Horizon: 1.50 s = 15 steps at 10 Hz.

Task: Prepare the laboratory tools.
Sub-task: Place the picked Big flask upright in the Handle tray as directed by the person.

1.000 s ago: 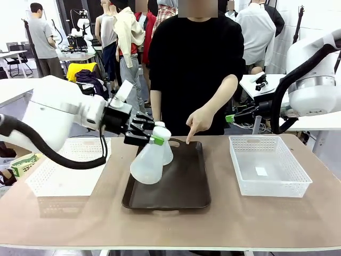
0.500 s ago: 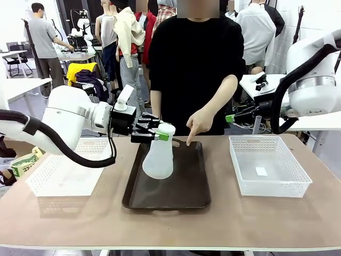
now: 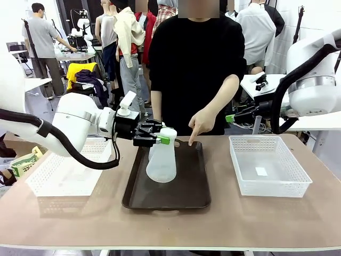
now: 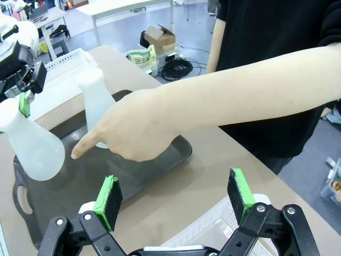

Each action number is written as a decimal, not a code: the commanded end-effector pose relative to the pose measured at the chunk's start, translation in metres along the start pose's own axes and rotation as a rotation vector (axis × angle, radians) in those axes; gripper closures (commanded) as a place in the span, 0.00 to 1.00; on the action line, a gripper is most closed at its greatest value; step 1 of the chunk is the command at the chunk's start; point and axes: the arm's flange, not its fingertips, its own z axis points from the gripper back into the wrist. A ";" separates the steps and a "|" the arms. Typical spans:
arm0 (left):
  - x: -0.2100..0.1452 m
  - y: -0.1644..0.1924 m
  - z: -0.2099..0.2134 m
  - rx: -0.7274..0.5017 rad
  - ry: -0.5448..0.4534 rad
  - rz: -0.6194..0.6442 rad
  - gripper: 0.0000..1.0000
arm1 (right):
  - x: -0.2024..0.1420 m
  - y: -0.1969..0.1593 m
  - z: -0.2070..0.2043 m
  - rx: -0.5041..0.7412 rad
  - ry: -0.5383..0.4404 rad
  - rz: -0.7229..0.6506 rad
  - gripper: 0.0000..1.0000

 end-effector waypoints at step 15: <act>-0.041 0.006 0.001 -0.030 0.015 0.043 0.00 | -0.001 0.000 0.001 0.004 0.010 -0.006 0.00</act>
